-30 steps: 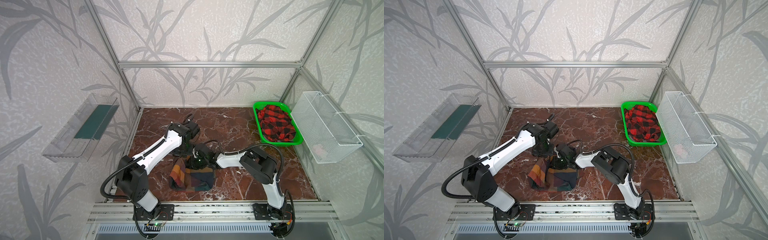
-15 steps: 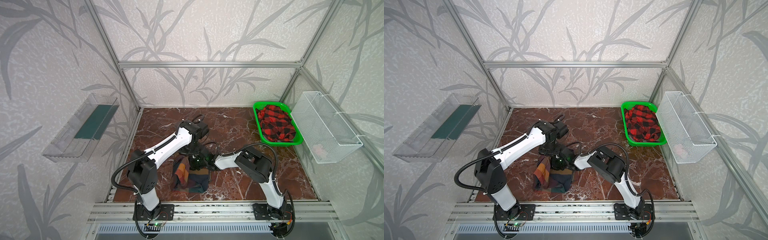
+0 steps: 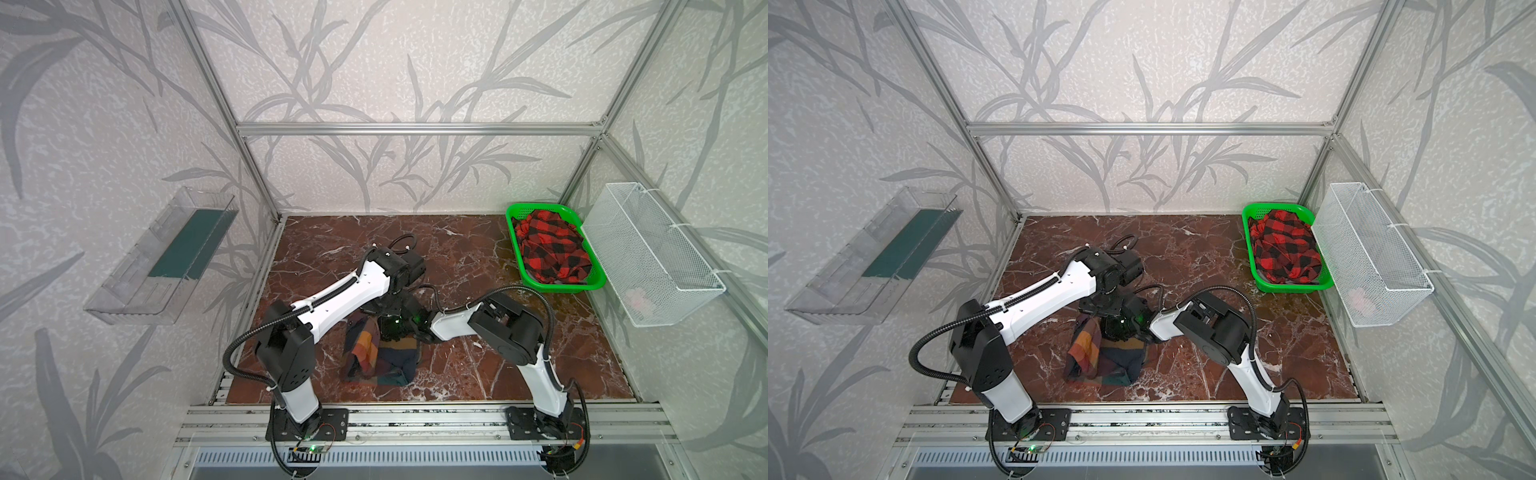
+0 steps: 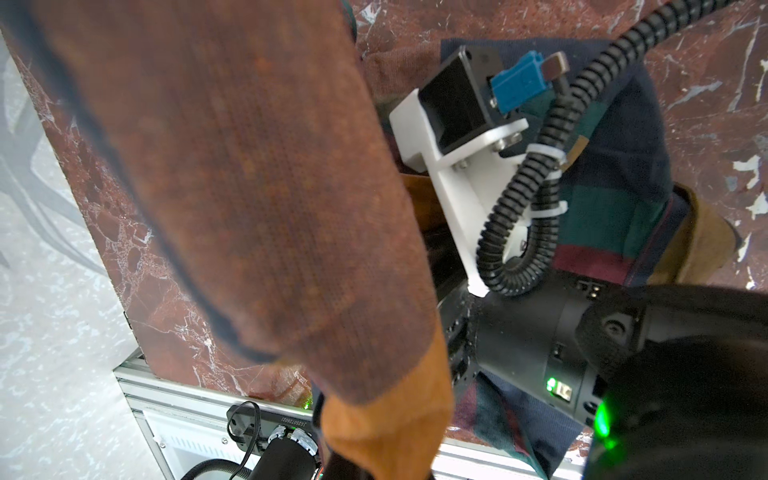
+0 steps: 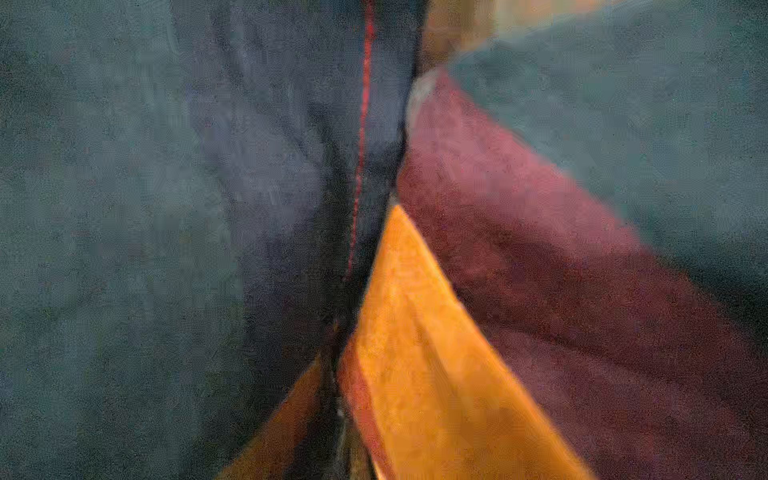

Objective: Fold and stack the long sleeve shirts

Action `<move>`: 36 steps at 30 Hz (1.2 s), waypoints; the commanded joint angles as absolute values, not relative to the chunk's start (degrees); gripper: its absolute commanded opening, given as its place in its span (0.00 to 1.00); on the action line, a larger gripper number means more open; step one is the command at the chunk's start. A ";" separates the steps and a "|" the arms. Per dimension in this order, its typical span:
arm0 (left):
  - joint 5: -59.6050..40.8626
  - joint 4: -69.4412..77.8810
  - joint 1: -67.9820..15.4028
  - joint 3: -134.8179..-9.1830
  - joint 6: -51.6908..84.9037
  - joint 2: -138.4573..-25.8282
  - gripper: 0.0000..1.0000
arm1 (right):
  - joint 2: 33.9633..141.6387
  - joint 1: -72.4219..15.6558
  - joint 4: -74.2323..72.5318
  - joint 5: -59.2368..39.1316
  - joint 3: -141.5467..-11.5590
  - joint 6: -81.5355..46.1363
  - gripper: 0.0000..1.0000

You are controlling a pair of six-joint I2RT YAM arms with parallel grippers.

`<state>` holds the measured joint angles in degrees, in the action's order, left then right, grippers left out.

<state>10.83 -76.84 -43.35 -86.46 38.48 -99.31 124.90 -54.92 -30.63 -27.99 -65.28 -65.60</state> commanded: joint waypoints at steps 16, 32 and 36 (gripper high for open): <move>12.06 -75.55 -47.55 -81.62 36.74 -106.75 0.00 | 107.54 -54.59 -15.45 -17.29 -60.36 -60.04 0.37; 20.14 -81.64 -45.03 -85.56 36.35 -103.99 0.00 | 96.30 -48.77 -16.97 -17.44 -50.08 -60.24 0.38; 21.20 -82.40 -43.21 -85.91 35.26 -102.37 0.00 | 91.71 -46.79 -15.23 -17.31 -48.27 -59.01 0.39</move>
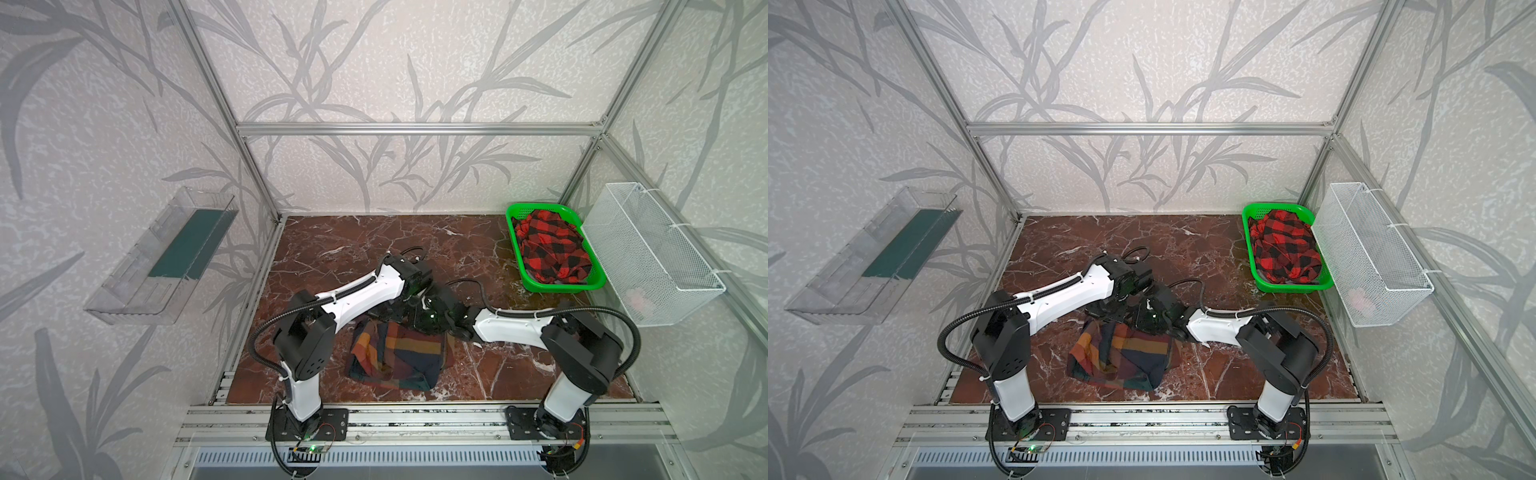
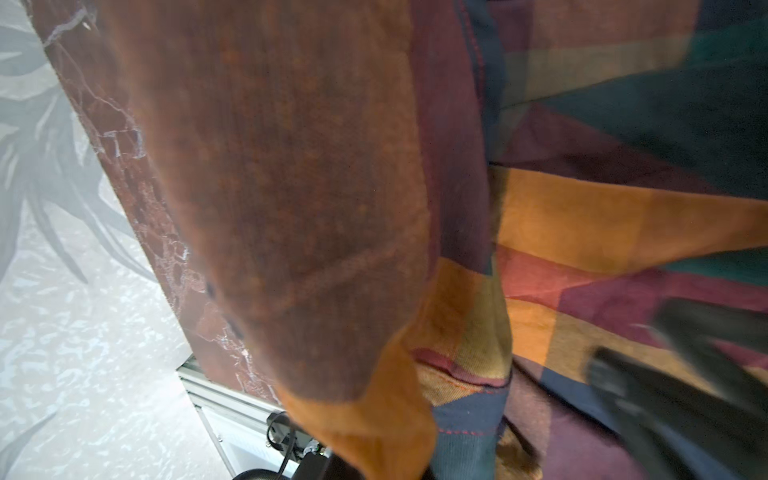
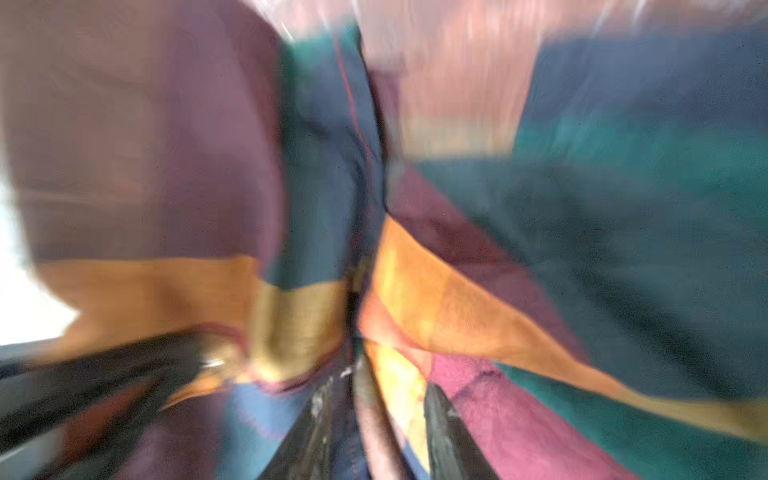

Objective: Fold and stack the long sleeve shirts

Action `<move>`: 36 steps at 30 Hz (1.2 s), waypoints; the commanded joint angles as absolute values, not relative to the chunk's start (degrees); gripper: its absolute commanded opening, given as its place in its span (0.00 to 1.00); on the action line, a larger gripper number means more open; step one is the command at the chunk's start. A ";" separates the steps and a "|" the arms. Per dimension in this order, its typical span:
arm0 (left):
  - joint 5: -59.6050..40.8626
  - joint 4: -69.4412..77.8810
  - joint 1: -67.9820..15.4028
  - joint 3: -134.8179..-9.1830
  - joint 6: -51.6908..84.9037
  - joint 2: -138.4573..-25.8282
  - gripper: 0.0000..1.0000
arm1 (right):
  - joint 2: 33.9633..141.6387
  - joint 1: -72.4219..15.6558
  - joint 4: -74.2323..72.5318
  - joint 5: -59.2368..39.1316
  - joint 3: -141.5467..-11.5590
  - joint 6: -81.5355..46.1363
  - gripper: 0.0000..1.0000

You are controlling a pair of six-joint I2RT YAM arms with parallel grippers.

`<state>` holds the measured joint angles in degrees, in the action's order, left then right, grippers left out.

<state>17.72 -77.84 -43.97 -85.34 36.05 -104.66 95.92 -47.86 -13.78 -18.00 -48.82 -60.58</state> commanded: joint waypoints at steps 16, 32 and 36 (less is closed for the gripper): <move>19.68 -85.90 -45.39 -91.02 35.77 -104.57 0.00 | 64.57 -34.62 -5.45 -15.56 -30.01 -55.19 0.40; 19.34 -89.25 -52.76 -98.13 39.26 -114.67 0.00 | 64.19 -33.85 -14.82 -19.78 -15.34 -58.84 0.40; 18.40 -90.02 -54.62 -100.75 40.14 -117.47 0.00 | 66.42 -33.92 -18.16 -19.85 -13.82 -59.32 0.40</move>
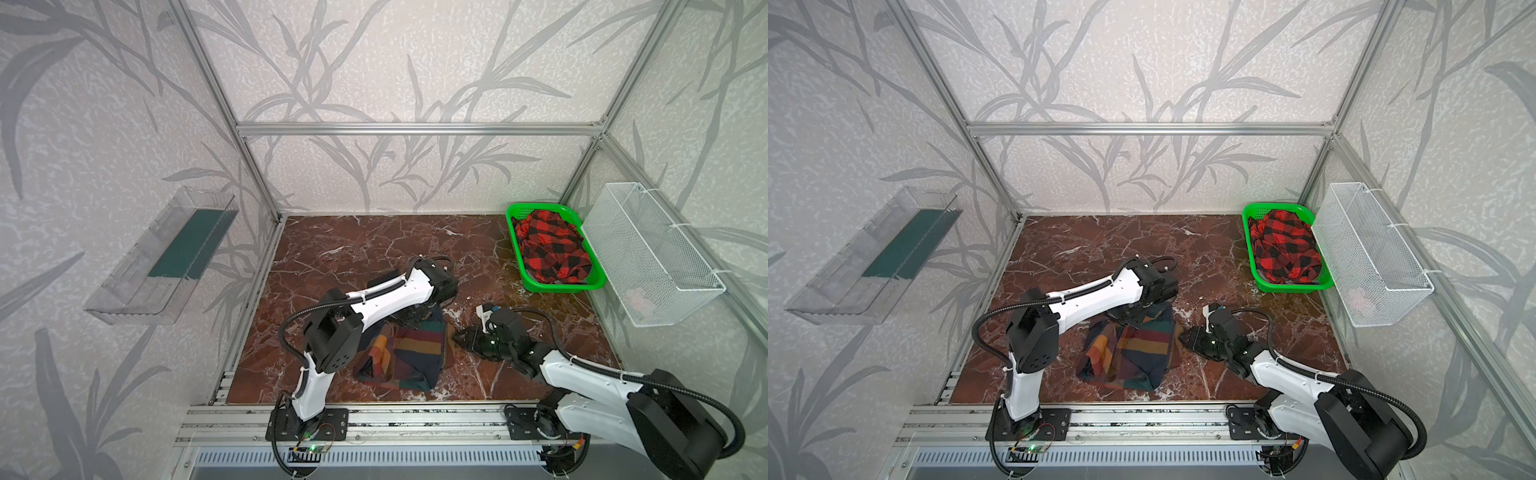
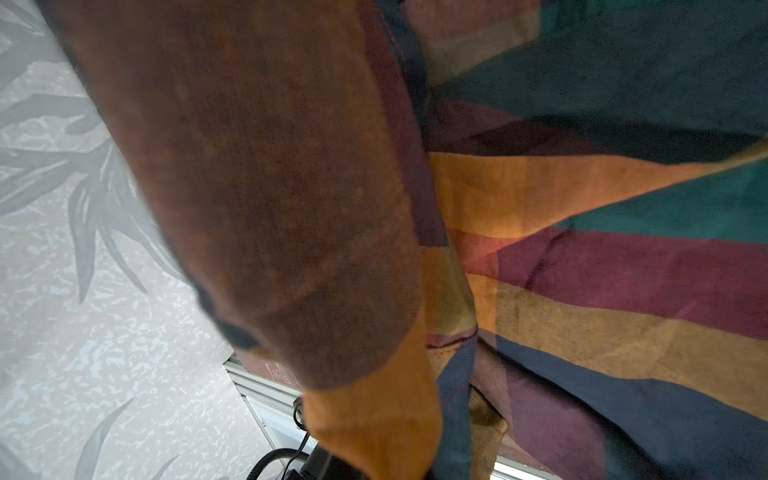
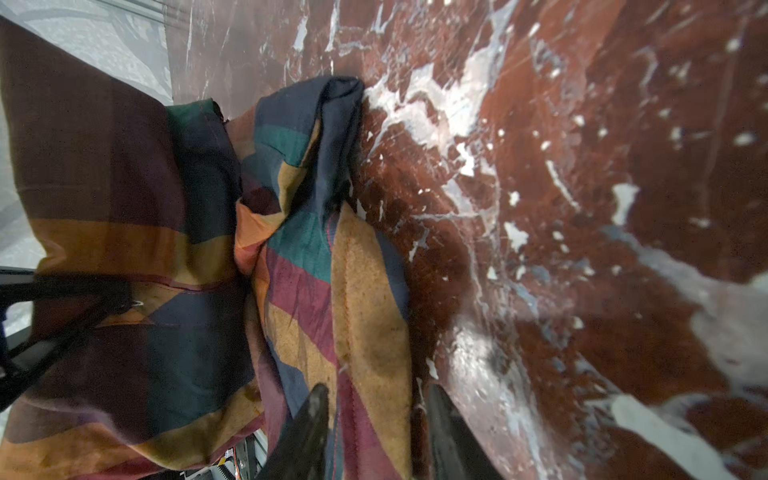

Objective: Fold and stack the long sleeve shirts

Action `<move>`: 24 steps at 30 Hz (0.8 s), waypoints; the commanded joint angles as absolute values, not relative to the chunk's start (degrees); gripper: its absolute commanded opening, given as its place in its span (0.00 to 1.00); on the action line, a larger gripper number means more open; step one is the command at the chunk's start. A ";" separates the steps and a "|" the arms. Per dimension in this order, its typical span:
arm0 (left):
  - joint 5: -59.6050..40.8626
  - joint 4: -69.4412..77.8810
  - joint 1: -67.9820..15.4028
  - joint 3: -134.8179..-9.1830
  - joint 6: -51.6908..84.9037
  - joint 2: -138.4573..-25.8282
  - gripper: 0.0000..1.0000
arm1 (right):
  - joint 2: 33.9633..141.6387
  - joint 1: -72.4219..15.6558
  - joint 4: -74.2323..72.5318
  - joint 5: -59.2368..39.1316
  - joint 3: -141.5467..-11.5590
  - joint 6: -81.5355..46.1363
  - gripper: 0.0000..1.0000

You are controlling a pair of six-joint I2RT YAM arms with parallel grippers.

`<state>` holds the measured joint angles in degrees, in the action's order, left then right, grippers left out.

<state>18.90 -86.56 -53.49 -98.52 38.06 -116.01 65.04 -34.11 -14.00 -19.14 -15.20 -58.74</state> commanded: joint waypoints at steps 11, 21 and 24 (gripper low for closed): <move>12.32 -89.05 -58.63 -105.72 42.95 -121.24 0.03 | 74.06 -33.92 -27.65 -21.56 -11.44 -60.64 0.39; 8.62 -87.35 -63.10 -106.31 45.44 -123.16 0.04 | 84.99 -33.91 -39.93 -23.80 -10.65 -62.98 0.37; 8.67 -86.93 -63.48 -105.57 45.87 -124.26 0.05 | 87.54 -33.97 -44.03 -24.17 -10.09 -63.97 0.36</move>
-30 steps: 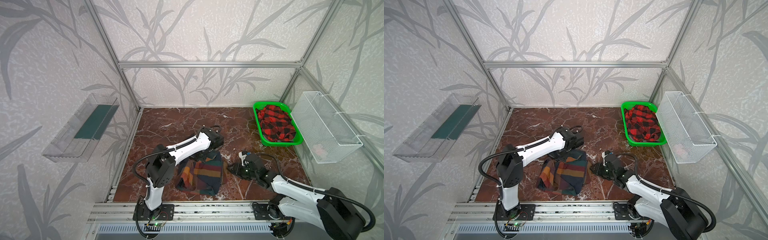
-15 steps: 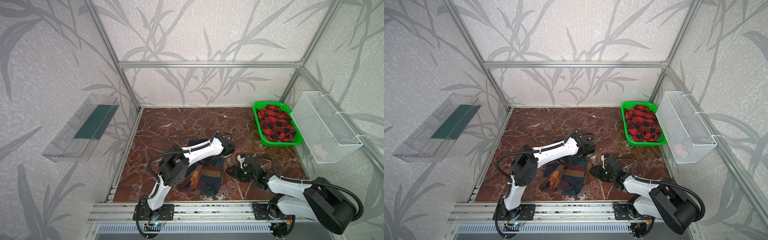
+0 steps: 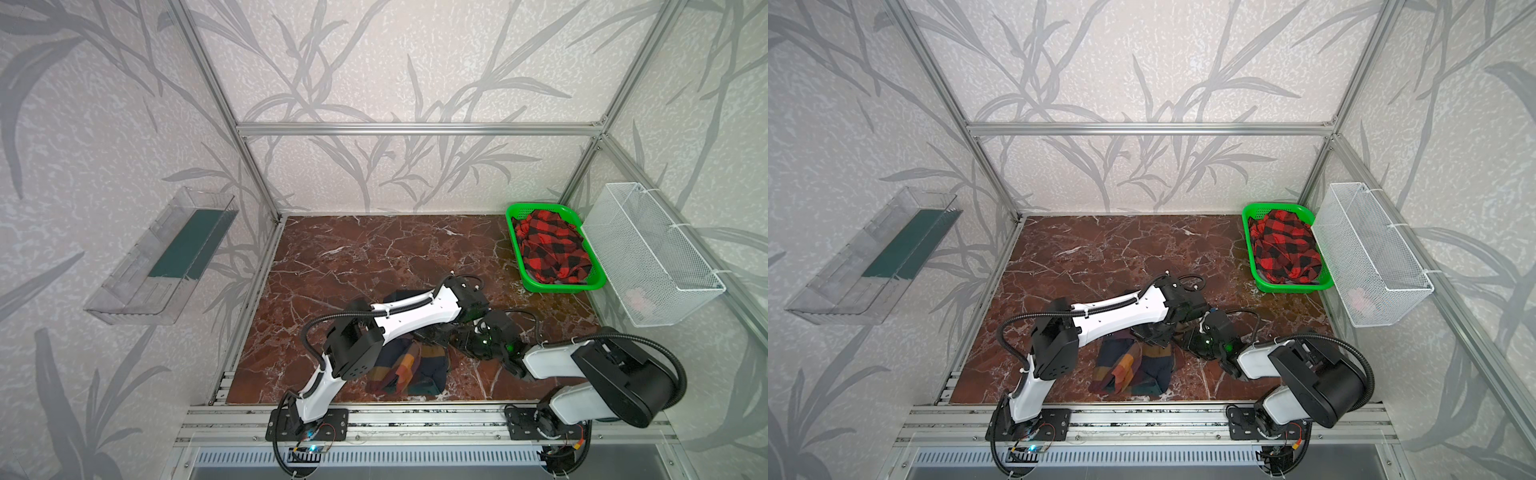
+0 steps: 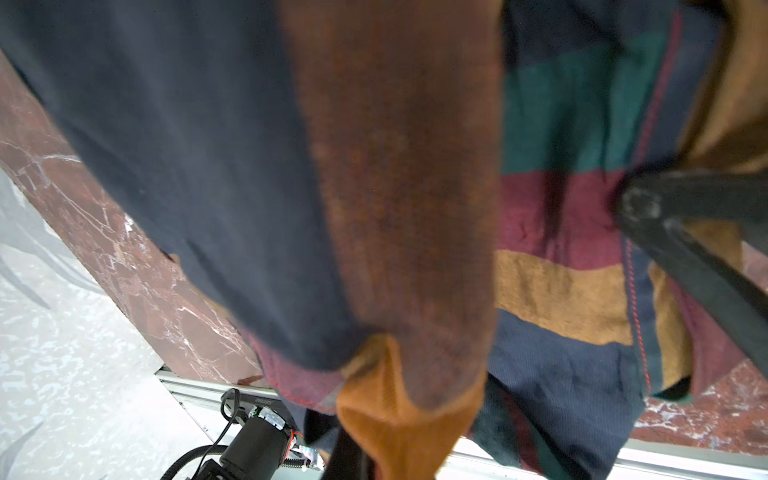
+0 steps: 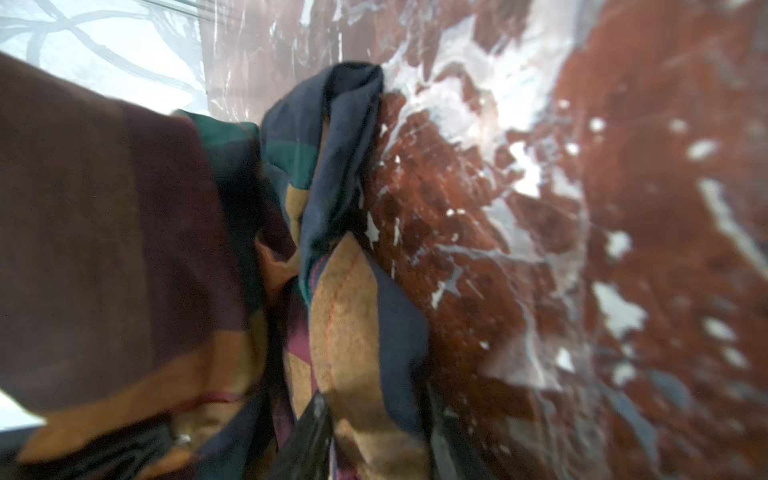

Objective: Fold and stack the long sleeve shirts

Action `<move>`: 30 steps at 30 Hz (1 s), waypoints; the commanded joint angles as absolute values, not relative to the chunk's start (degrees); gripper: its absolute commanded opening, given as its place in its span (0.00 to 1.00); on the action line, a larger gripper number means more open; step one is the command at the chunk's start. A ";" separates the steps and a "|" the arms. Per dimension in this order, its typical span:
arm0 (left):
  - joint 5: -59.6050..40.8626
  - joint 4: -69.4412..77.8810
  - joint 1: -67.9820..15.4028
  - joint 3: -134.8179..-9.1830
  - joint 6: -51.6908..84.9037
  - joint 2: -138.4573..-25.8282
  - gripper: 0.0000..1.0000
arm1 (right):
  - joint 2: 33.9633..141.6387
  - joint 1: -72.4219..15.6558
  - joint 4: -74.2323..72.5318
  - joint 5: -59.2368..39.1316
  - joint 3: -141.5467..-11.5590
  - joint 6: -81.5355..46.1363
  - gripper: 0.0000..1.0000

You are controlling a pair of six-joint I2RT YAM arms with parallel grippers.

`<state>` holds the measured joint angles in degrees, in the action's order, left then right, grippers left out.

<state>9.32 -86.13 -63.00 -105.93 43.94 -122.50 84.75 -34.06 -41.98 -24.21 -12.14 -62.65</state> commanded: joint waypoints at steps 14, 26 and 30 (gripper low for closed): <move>7.08 -87.60 -63.36 -112.11 47.93 -129.40 0.43 | 77.95 -34.08 -32.87 -19.98 -10.11 -61.07 0.36; 7.72 -94.79 -60.84 -125.07 50.36 -132.54 0.51 | 67.54 -34.10 -20.94 -21.01 -12.90 -57.74 0.46; 10.11 -95.49 -58.64 -128.32 50.51 -130.50 0.52 | 61.53 -34.06 -13.16 -18.65 -15.96 -53.55 0.54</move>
<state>6.94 -90.85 -60.31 -125.80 49.04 -132.97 65.17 -33.95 -19.79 -20.64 -12.95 -57.49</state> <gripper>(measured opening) 0.516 0.525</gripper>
